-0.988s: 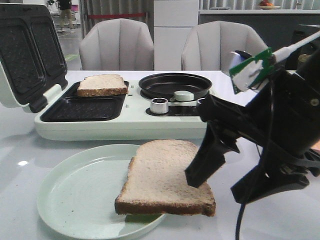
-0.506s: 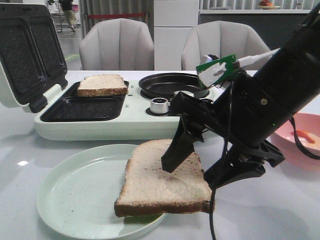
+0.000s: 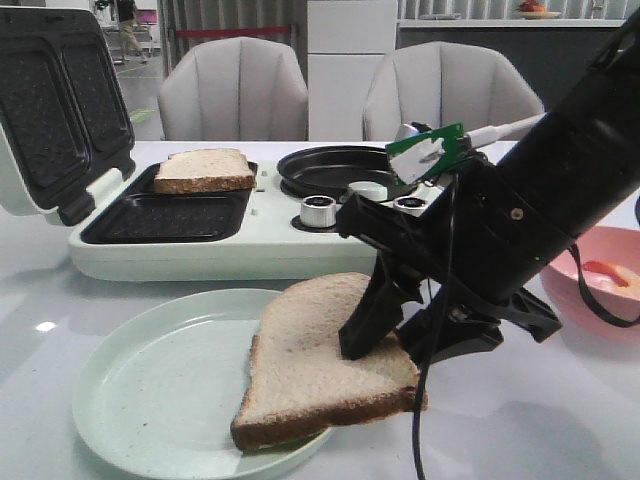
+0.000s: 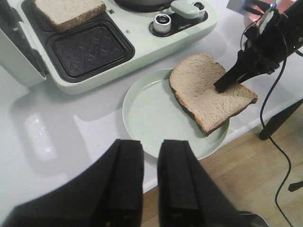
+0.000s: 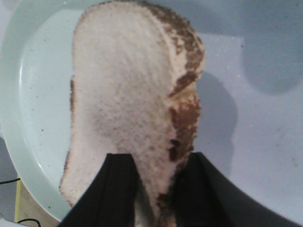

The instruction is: Make breakfast with bread and shrimp

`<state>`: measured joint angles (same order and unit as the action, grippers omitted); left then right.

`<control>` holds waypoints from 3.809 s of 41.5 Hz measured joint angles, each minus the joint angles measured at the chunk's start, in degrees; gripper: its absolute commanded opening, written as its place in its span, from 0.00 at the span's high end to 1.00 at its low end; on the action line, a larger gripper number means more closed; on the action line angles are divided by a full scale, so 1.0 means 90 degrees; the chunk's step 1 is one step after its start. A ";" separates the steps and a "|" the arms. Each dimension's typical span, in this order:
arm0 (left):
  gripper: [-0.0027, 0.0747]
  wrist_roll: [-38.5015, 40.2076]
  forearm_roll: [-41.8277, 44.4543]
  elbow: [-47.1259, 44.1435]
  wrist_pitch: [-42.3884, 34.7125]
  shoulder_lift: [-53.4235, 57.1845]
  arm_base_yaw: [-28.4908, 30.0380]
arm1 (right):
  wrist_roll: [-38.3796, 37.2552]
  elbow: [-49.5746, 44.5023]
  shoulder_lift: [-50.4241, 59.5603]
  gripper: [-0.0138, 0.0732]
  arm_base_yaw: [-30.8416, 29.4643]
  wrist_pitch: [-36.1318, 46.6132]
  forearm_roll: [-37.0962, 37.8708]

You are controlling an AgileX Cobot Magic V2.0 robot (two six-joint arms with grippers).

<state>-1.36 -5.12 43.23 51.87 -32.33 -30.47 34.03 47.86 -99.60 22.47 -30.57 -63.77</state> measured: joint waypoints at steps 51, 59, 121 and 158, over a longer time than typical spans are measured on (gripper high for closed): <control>0.73 0.0000 0.0039 0.0000 0.0000 0.0000 0.0000 | 0.0135 0.3953 -0.0852 0.76 0.0729 -0.0024 -0.0458; 0.73 0.0000 0.0039 0.0000 0.0000 0.0000 0.0000 | 0.0135 0.5046 -0.2137 0.56 0.0744 -0.0007 -0.0567; 0.73 0.0000 0.0052 0.0000 0.0000 0.0000 0.0000 | -0.3377 0.1098 0.4319 0.22 0.0549 -0.1680 0.6576; 0.74 0.0316 0.1922 0.0580 0.1127 -0.1817 0.0066 | -0.3781 -0.0957 0.6960 0.22 0.0549 -0.1798 0.6593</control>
<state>1.49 12.18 48.45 62.01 -48.69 -29.87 0.00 39.24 -36.97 27.41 -46.75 -4.43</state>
